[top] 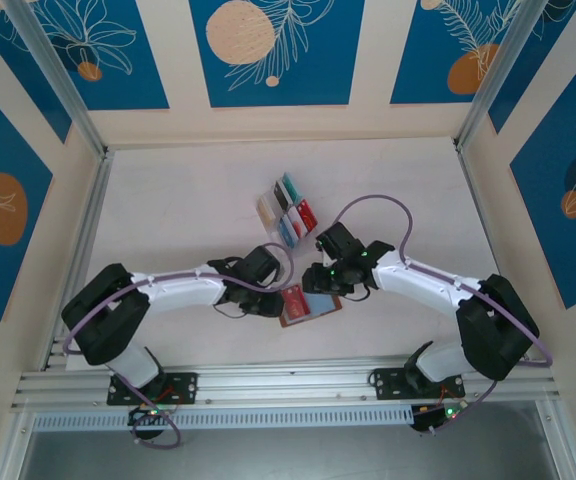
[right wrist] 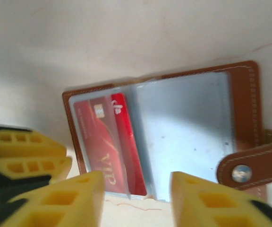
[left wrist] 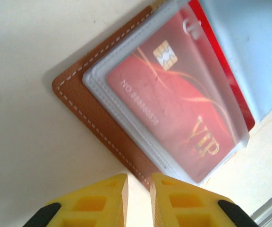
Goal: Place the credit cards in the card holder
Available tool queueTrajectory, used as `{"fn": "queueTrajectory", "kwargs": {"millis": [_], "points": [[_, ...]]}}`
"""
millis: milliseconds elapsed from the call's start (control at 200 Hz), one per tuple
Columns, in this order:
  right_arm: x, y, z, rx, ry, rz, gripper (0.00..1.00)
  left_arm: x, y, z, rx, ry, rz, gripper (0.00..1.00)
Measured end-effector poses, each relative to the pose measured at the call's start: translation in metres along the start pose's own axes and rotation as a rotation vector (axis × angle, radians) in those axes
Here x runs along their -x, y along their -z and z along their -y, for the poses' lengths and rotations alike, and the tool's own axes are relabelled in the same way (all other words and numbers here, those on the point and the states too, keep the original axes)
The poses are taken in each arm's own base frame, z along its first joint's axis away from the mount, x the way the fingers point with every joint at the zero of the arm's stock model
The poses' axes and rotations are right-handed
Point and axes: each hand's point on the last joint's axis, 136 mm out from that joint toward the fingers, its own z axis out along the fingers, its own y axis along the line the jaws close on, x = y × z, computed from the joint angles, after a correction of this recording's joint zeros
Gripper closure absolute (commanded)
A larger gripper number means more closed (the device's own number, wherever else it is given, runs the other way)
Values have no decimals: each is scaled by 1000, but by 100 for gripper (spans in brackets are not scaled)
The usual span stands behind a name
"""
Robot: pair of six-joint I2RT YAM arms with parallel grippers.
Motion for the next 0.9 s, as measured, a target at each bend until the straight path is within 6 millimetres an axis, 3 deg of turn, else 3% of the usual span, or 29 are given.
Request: {"fn": "queueTrajectory", "kwargs": {"millis": [130, 280, 545, 900], "points": [[9, 6, 1, -42, 31, 25, 77, -1, 10, 2, -4, -20, 8, 80], [22, 7, -2, -83, 95, 45, 71, 4, 15, 8, -27, -31, 38, 80], [32, -15, 17, -212, 174, -2, 64, 2, 0, 8, -80, 39, 51, 80], [39, -34, 29, -231, 197, -53, 65, 3, -13, 7, -84, 69, 35, 80]]}}
